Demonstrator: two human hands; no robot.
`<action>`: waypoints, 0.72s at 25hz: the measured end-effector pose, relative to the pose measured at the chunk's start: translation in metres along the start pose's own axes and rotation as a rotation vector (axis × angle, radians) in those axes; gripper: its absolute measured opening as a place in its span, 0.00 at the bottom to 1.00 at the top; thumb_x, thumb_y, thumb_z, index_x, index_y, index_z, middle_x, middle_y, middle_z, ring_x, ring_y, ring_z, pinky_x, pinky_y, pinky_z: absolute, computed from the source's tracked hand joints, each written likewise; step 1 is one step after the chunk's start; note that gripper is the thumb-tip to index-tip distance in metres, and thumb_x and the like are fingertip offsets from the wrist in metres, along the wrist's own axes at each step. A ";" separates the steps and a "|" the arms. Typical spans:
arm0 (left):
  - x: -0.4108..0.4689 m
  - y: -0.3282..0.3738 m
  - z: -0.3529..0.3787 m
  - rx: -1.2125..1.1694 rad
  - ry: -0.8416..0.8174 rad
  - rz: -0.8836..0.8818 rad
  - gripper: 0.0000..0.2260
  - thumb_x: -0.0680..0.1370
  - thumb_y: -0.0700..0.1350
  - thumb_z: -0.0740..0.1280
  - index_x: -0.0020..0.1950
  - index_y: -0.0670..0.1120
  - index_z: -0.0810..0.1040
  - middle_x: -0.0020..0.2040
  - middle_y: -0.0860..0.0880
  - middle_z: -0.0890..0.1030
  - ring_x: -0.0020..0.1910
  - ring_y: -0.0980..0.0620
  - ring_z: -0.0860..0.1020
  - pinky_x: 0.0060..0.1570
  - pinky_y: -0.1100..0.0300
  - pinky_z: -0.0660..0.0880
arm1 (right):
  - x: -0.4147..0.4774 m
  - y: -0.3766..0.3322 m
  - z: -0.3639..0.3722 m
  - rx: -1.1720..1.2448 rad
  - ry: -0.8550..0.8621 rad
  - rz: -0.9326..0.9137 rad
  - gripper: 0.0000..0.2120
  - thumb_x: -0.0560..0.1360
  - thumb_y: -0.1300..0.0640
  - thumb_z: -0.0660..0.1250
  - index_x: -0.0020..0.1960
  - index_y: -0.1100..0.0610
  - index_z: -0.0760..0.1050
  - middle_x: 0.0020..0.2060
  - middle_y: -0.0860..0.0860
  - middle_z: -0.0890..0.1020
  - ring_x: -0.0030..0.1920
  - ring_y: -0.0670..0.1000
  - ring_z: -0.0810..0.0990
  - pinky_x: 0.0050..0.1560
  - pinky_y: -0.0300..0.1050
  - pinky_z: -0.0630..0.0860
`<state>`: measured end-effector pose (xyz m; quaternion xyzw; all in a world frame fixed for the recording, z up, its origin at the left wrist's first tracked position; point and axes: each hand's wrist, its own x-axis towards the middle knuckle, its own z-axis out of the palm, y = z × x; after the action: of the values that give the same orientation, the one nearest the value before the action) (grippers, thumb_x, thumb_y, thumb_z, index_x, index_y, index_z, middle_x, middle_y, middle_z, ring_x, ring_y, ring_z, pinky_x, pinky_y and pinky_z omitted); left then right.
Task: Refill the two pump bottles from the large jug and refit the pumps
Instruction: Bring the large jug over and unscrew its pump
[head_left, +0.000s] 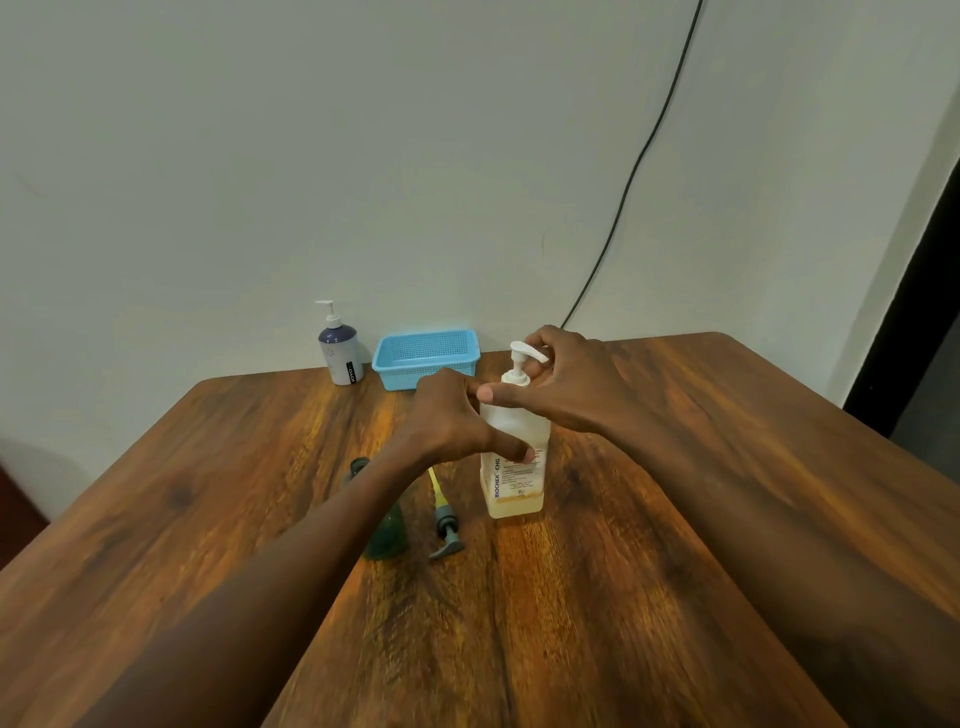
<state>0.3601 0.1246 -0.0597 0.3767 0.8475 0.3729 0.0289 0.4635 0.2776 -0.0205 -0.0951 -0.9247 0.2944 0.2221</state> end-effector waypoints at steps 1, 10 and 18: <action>0.002 0.000 0.002 -0.006 0.000 0.004 0.20 0.60 0.54 0.86 0.46 0.49 0.85 0.46 0.55 0.88 0.41 0.59 0.86 0.39 0.62 0.83 | 0.000 -0.001 0.001 -0.051 0.047 0.013 0.30 0.66 0.34 0.77 0.57 0.54 0.79 0.47 0.46 0.83 0.42 0.45 0.81 0.43 0.41 0.80; 0.008 -0.004 0.011 -0.017 -0.006 -0.014 0.27 0.60 0.54 0.86 0.56 0.49 0.87 0.52 0.54 0.88 0.47 0.58 0.86 0.47 0.57 0.85 | -0.002 0.008 -0.009 0.240 -0.194 -0.038 0.39 0.71 0.65 0.74 0.77 0.47 0.63 0.67 0.50 0.79 0.63 0.46 0.79 0.58 0.40 0.78; 0.009 -0.004 0.021 0.023 -0.034 -0.031 0.26 0.62 0.52 0.86 0.57 0.49 0.86 0.52 0.54 0.87 0.41 0.63 0.82 0.36 0.72 0.77 | 0.004 0.015 -0.002 0.013 0.035 -0.058 0.30 0.68 0.46 0.80 0.67 0.50 0.75 0.55 0.50 0.84 0.44 0.44 0.81 0.44 0.31 0.75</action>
<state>0.3582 0.1417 -0.0751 0.3703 0.8567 0.3562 0.0448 0.4619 0.2925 -0.0264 -0.0719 -0.9211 0.2919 0.2475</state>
